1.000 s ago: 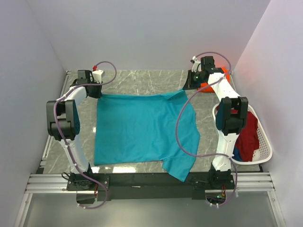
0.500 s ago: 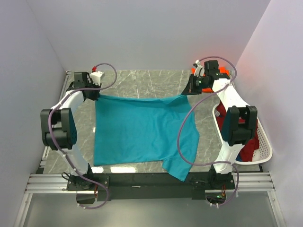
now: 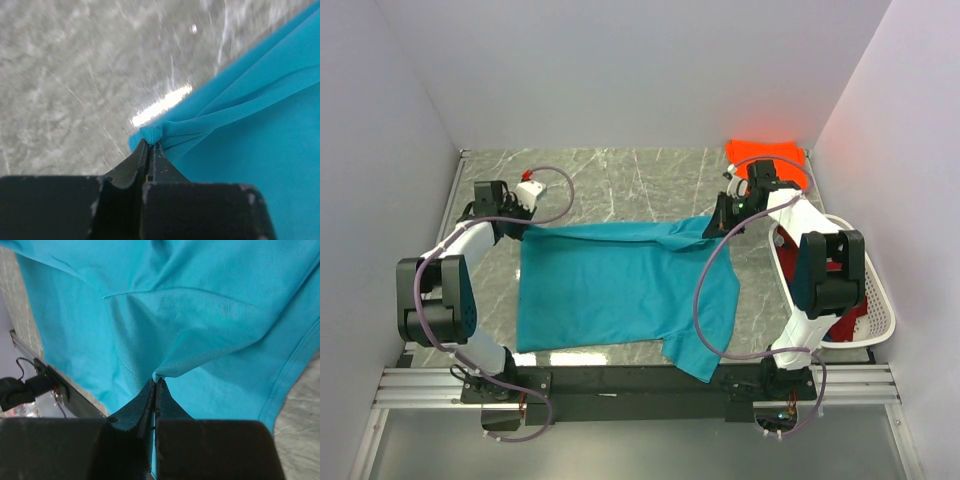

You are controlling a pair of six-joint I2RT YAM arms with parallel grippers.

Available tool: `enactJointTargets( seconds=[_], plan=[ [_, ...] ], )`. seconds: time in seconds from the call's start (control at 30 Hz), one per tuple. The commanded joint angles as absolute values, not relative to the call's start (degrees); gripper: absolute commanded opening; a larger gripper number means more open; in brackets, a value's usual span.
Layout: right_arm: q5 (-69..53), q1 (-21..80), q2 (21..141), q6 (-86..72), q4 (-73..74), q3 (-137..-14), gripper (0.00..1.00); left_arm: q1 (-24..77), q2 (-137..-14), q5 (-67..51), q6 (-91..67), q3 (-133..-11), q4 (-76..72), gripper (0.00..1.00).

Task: Fold and stack the t-shirts
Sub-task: Fold the tshirt

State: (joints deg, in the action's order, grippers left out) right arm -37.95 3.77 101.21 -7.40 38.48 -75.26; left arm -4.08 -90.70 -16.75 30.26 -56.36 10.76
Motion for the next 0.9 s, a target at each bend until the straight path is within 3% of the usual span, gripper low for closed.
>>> enactJointTargets(
  seconds=[0.0,0.27,0.5,0.53,0.57,0.6,0.63,0.73,0.87],
  plan=[
    [-40.6,4.57,98.96,-5.37,38.23,-73.48,0.0,-5.18,-90.44,-18.19,35.59,-55.2,6.42,0.01],
    [-39.99,4.48,98.09,-3.69,38.85,-71.63,0.0,-7.47,-86.76,-25.57,40.07,-53.71,7.82,0.01],
    [-40.25,4.48,97.82,-0.63,42.09,-72.25,0.0,-7.65,-81.48,-26.46,53.4,-46.07,10.18,0.05],
    [-40.51,4.66,98.08,-0.44,42.8,-71.9,0.03,-7.82,-80.95,-26.72,55.44,-45.62,11.59,0.06],
    [-40.95,4.75,98.26,1.39,43.59,-71.55,0.11,-8.0,-80.43,-26.63,57.46,-45.18,13.69,0.12],
    [-41.74,4.75,98.35,3.41,45.68,-71.46,0.24,-8.35,-79.98,-26.46,59.83,-44.22,14.23,0.15],
    [-41.83,4.83,98.44,4.21,46.66,-71.37,0.46,-8.78,-79.02,-26.37,60.72,-43.77,14.59,0.19],
    [-41.84,4.83,97.39,8.6,50.7,-72.15,0.67,-11.41,-77.79,-28.64,64.24,-44.73,18.97,0.41],
    [-41.31,4.66,96.42,12.3,54.49,-77.5,0.69,-15.2,-77.96,-34.6,61.89,-50.95,26.18,0.47]
  ],
)
